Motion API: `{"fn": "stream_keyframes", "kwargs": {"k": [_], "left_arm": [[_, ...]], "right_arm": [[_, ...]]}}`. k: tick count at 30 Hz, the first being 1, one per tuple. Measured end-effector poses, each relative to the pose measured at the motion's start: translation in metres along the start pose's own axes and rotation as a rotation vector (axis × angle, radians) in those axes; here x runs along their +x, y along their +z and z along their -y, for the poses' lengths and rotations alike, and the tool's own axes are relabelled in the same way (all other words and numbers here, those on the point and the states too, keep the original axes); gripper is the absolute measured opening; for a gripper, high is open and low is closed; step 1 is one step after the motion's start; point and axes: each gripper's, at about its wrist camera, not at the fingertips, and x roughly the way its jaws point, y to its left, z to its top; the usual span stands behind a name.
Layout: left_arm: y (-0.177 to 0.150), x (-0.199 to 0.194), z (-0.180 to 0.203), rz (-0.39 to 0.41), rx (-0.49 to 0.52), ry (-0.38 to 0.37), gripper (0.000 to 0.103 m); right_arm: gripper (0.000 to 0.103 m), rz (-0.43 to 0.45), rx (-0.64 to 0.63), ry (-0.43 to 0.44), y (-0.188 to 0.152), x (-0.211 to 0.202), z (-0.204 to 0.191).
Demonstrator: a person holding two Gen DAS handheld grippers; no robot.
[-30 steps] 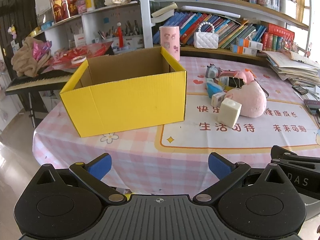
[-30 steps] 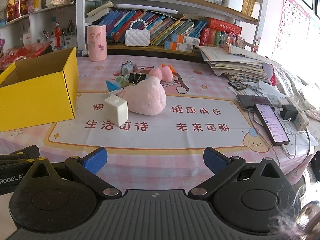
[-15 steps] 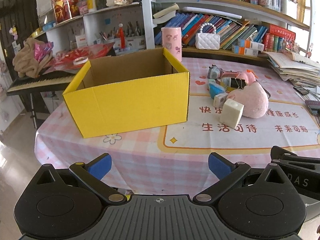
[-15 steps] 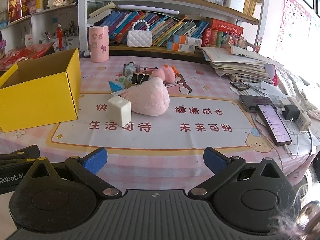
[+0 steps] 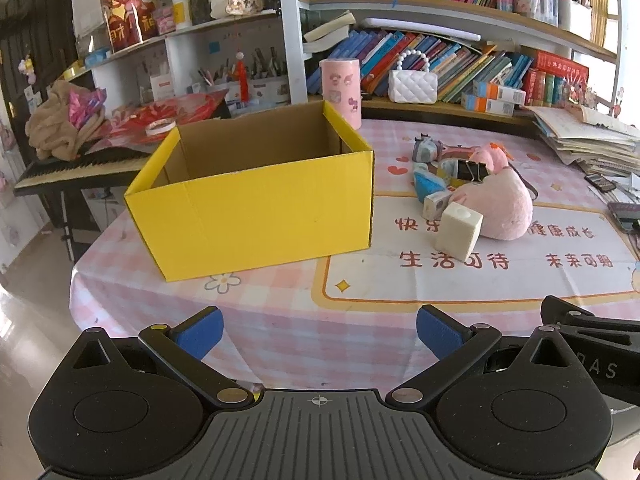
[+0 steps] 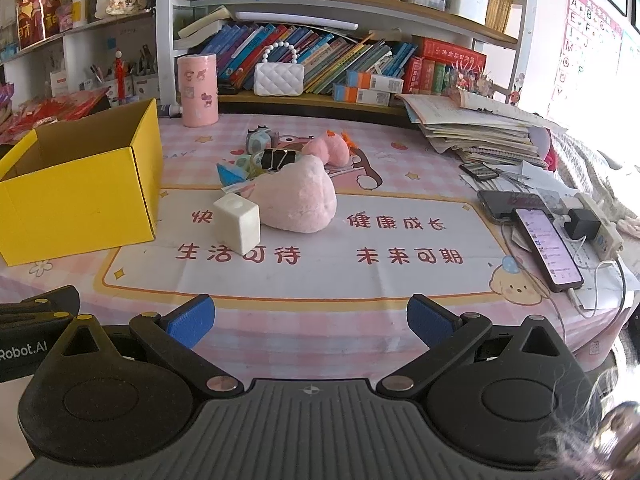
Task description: Organize objects
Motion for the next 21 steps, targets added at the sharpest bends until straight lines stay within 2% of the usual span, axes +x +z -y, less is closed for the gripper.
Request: {"fn": "stream_keyframes", "kwargs": {"k": [21], "left_arm": [[0.006, 0.011, 0.006, -0.011, -0.011, -0.013, 0.103]], "right_arm": [[0.103, -0.005, 0.007, 0.006, 0.007, 0.011, 0.005]]}}
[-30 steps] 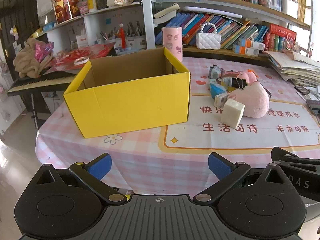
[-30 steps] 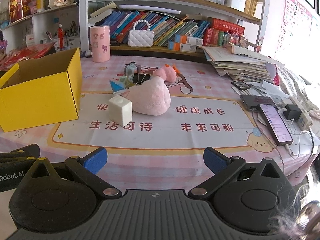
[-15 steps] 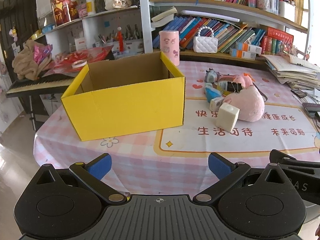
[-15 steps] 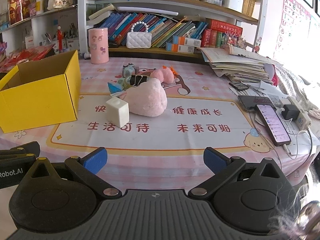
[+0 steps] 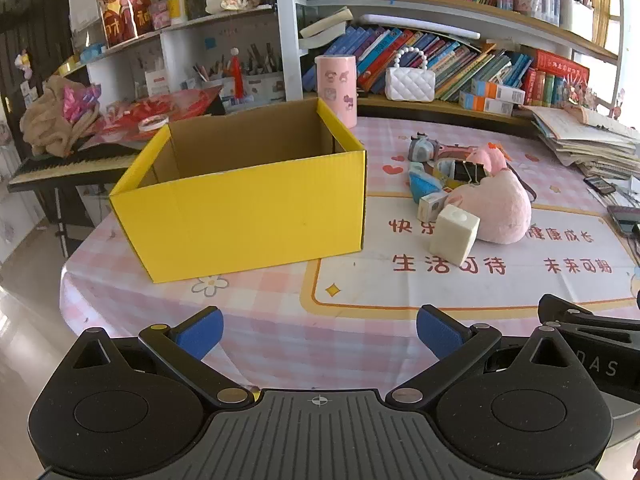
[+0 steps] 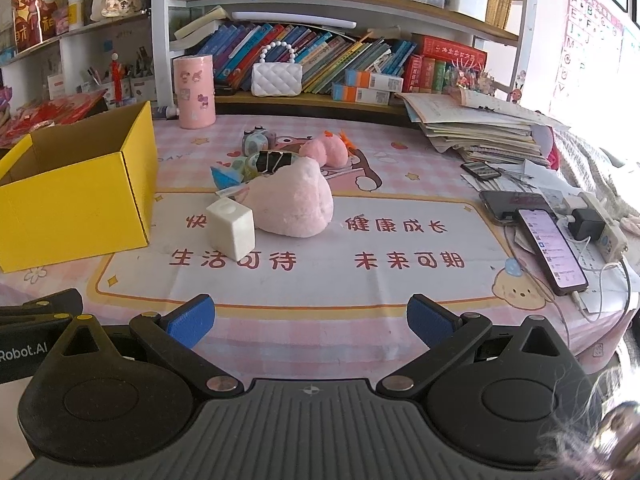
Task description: Organize objects
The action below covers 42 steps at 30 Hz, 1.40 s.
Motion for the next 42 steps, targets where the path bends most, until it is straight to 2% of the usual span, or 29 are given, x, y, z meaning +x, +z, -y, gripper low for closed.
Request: {"fn": "stream_keyframes", "kwargs": {"k": [11, 22, 29, 36, 39, 42], "left_arm": [[0.003, 0.014, 0.001, -0.019, -0.05, -0.038, 0.103], [0.016, 0.045, 0.019, -0.054, -0.125, -0.039, 0.103], [0.028, 0.068, 0.041, -0.036, -0.106, -0.065, 0.103], [0.045, 0.088, 0.063, -0.055, -0.091, -0.098, 0.101], [0.05, 0.098, 0.081, -0.062, -0.037, -0.113, 0.095], [0.053, 0.111, 0.098, -0.074, 0.005, -0.122, 0.085]], "right_arm": [[0.103, 0.003, -0.023, 0.012, 0.009, 0.015, 0.004], [0.101, -0.01, -0.084, 0.048, 0.032, 0.049, 0.016], [0.098, -0.006, -0.102, 0.075, 0.054, 0.081, 0.032], [0.09, -0.012, -0.091, 0.116, 0.076, 0.11, 0.05], [0.089, -0.02, -0.07, 0.146, 0.084, 0.12, 0.061], [0.084, -0.02, -0.053, 0.186, 0.091, 0.128, 0.069]]}}
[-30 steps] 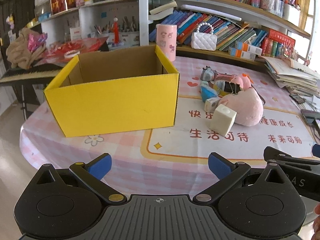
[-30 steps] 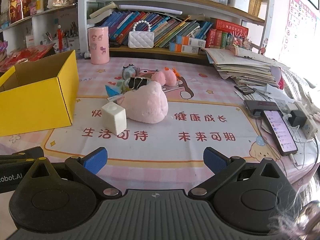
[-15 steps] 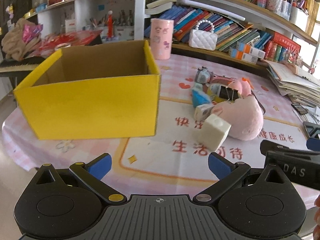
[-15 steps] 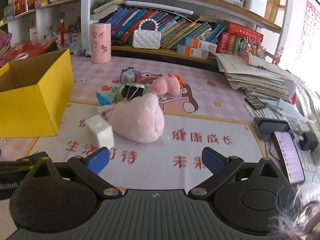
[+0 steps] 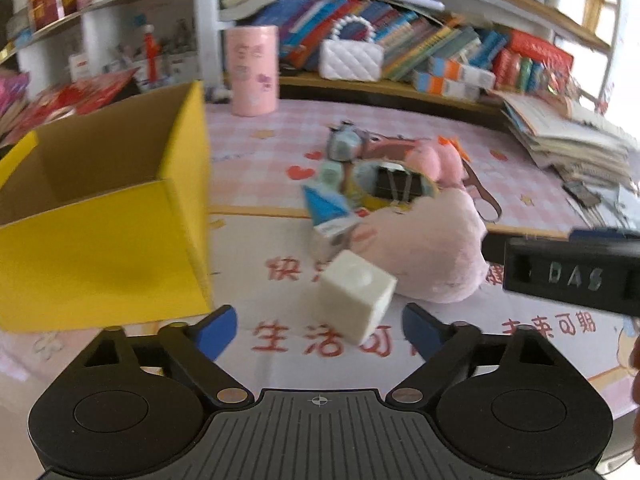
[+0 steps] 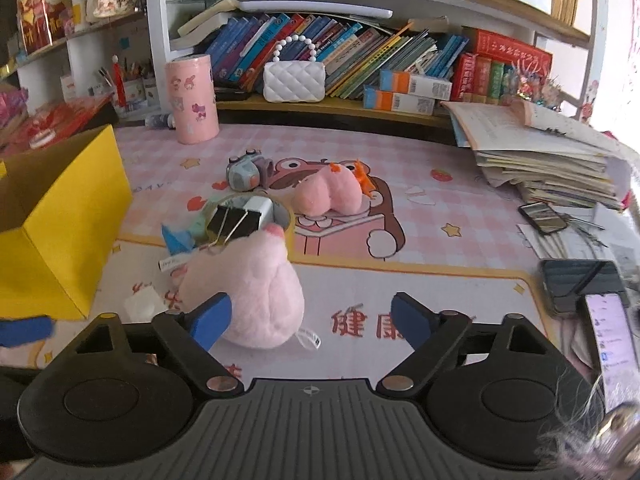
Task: Organize objects
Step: 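Grasp the white cube with the left tool while the right tool grasps the pink plush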
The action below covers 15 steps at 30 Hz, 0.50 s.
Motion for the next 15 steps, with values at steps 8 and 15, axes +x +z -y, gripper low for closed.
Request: {"fn": "stream_keyframes", "kwargs": {"k": [8, 15], "left_arm": [[0.007, 0.037, 0.026, -0.02, 0.085, 0.036, 0.054], [0.009, 0.039, 0.018, -0.033, 0.003, 0.017, 0.039]], "right_arm": [[0.08, -0.004, 0.03, 0.119, 0.008, 0.008, 0.024], [0.08, -0.017, 0.042, 0.171, 0.013, 0.018, 0.035]]}}
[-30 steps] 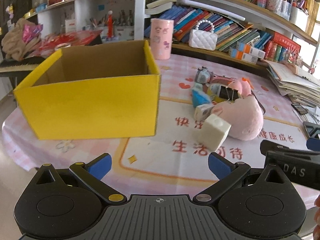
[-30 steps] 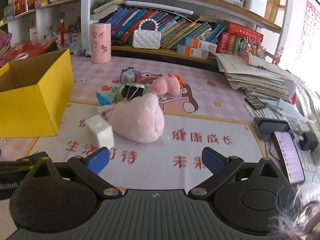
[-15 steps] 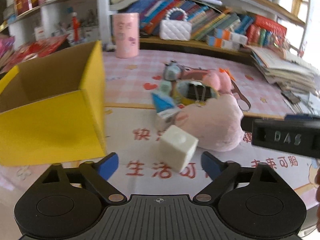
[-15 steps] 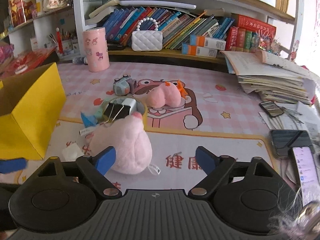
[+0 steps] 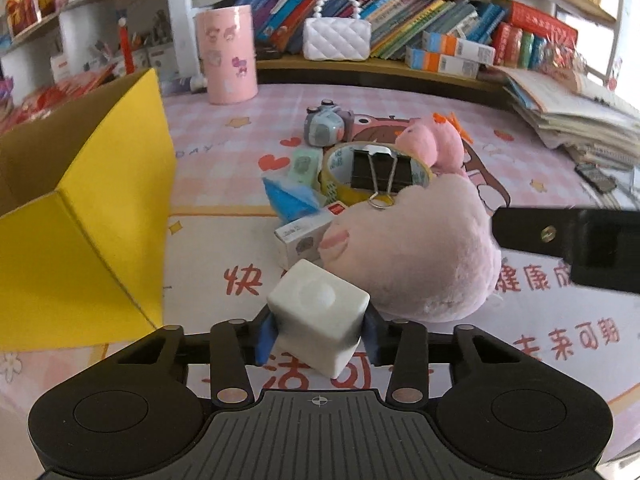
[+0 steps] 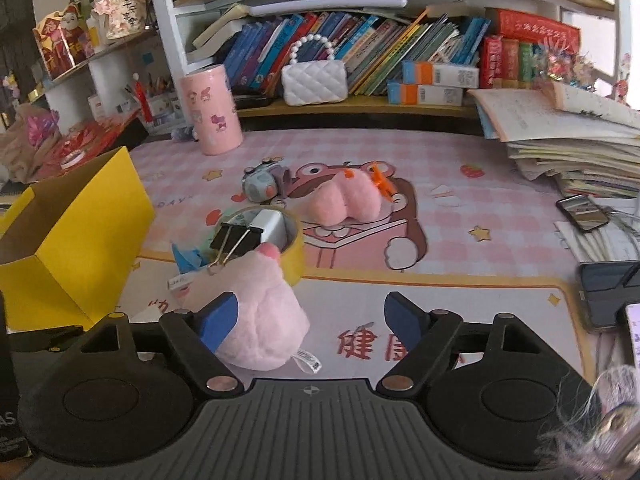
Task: Organize objects
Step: 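Grasp the white cube with the left tool while the right tool grasps the pink plush, then carry the white cube and pink plush toward the yellow box with both tools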
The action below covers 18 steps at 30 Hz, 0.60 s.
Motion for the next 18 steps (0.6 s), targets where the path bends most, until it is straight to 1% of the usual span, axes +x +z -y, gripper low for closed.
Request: {"fn": "stream_keyframes", "kwargs": {"k": [5, 7, 10, 12, 15, 17, 18], "left_arm": [[-0.007, -0.016, -0.018, -0.006, -0.079, 0.045, 0.037], [-0.01, -0.025, -0.027, -0.005, -0.119, 0.076, 0.037], [-0.016, -0.041, -0.043, -0.001, -0.18, 0.127, 0.037], [-0.02, -0.054, -0.051, 0.009, -0.211, 0.159, 0.037], [-0.026, -0.071, -0.063, 0.024, -0.239, 0.191, 0.037], [-0.028, -0.079, -0.068, 0.031, -0.254, 0.202, 0.037], [-0.029, -0.081, -0.07, 0.033, -0.258, 0.205, 0.037]], "right_arm": [[0.082, -0.034, -0.039, 0.078, 0.002, 0.017, -0.013], [0.083, -0.043, -0.082, 0.099, 0.003, 0.026, -0.023], [0.084, -0.047, -0.187, 0.075, 0.002, 0.042, -0.04], [0.084, -0.061, -0.223, 0.072, -0.001, 0.052, -0.045], [0.08, -0.095, -0.232, 0.084, -0.006, 0.064, -0.048], [0.075, -0.085, -0.231, 0.08, -0.008, 0.064, -0.05], [0.071, -0.085, -0.231, 0.079, -0.008, 0.063, -0.051]]}}
